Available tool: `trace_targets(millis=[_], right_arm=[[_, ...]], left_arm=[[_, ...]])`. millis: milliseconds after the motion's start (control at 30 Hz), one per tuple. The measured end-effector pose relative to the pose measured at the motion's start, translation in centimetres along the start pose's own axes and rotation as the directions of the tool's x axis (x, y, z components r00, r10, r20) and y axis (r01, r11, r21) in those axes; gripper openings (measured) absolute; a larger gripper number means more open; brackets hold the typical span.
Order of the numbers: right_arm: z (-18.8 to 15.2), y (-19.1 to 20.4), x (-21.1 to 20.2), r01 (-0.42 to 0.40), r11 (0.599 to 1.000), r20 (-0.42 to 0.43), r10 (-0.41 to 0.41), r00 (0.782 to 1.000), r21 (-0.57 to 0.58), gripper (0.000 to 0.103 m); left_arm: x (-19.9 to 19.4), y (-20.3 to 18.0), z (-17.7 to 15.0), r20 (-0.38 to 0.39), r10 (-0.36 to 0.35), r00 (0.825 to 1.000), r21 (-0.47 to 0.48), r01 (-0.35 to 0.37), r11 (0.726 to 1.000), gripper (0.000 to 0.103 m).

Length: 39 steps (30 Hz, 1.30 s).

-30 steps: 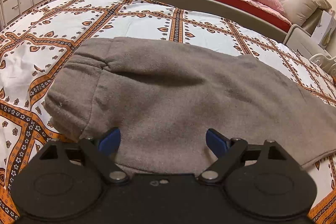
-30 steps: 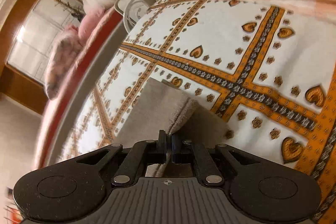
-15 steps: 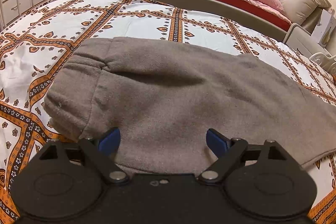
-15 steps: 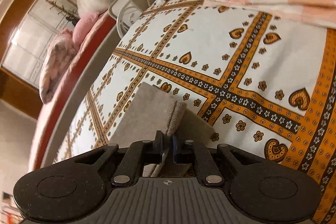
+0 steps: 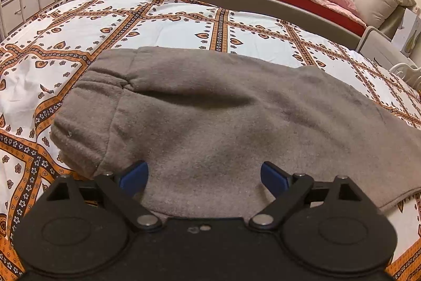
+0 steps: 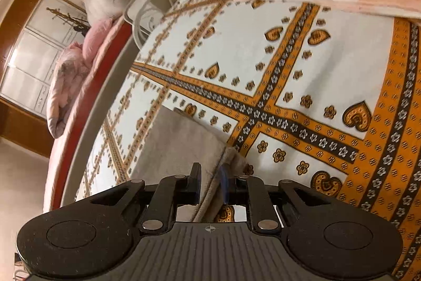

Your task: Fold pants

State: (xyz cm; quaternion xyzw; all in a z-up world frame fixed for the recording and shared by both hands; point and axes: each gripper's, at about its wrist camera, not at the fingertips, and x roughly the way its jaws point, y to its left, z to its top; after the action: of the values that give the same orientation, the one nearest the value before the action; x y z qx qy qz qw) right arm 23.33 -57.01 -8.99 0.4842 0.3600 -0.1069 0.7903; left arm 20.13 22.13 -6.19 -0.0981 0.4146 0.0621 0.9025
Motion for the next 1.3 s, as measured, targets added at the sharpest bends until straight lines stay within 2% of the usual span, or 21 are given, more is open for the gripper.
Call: trace_targets(millis=[200,267,333,433,600,733,800,867,933,1133,1167,1200,1233,1300], right_arm=[[-0.2,0.1,0.8,0.018,1.0,0.004,-0.018,1.0,-0.025,0.015],[-0.2,0.0,-0.3,0.007,1.0,0.034,-0.007,0.999,-0.006,0.002],[-0.2,-0.4,-1.5,0.006,1.0,0.057,-0.008,0.998,0.021,0.002],[0.1,-1.4,-1.8,0.002,0.999,0.034,-0.004,0.999,0.042,0.002],[0.3,-1.8,-1.9,-0.052,0.997,0.018,0.051,0.999,0.055,0.006],[0.1,-1.4,-1.0,-0.048,0.997,0.001,0.048,0.999,0.062,0.007],[0.0,-1.4,-0.4,-0.05,0.996,-0.009,0.051,0.999,0.079,0.011],[-0.1,-1.3,0.0,-0.037,0.996,-0.008,0.038,0.999,0.085,0.037],[-0.2,-1.2,-0.1,-0.052,0.994,0.0,0.052,0.999,0.096,0.04],[-0.4,-0.6,0.6,-0.057,0.997,-0.01,0.058,0.998,0.057,0.04],[-0.4,-0.5,0.8,-0.054,0.997,-0.01,0.055,0.998,0.047,0.038],[-0.4,-0.3,0.9,-0.047,0.998,-0.009,0.048,0.999,0.032,0.031],[-0.4,-0.2,0.9,-0.035,0.999,-0.01,0.035,0.999,0.024,0.01],[-0.4,-0.2,0.4,-0.057,0.998,0.0,0.057,0.998,0.034,0.01]], left_arm=[[-0.1,-0.1,-0.2,0.005,0.008,1.0,0.016,-0.008,1.0,0.085],[0.0,-0.4,-0.2,0.001,0.018,1.0,0.031,-0.018,0.999,0.085],[0.0,-0.4,-0.2,-0.001,0.023,1.0,0.036,-0.023,0.999,0.085],[0.0,-0.4,-0.2,0.0,0.021,1.0,0.026,-0.021,0.999,0.085],[0.1,-0.5,-0.2,-0.001,0.028,1.0,0.024,-0.028,0.999,0.085],[0.0,-0.5,-0.1,0.001,0.031,1.0,0.016,-0.031,0.999,0.085],[0.0,-0.5,-0.2,0.002,0.031,1.0,0.016,-0.031,0.999,0.085],[0.0,-0.5,-0.2,0.002,0.031,1.0,0.022,-0.031,0.999,0.085],[-0.1,-0.5,-0.2,0.003,0.029,1.0,0.023,-0.029,0.999,0.085],[-0.1,-0.4,-0.2,0.004,0.023,1.0,0.021,-0.023,1.0,0.085],[-0.1,-0.4,-0.2,0.004,0.024,1.0,0.021,-0.024,0.999,0.085],[-0.1,-0.5,-0.2,0.004,0.024,1.0,0.022,-0.024,0.999,0.085],[-0.1,-0.4,-0.3,0.005,0.023,1.0,0.021,-0.023,1.0,0.085],[-0.1,-0.4,-0.2,0.006,0.022,1.0,0.018,-0.022,1.0,0.085]])
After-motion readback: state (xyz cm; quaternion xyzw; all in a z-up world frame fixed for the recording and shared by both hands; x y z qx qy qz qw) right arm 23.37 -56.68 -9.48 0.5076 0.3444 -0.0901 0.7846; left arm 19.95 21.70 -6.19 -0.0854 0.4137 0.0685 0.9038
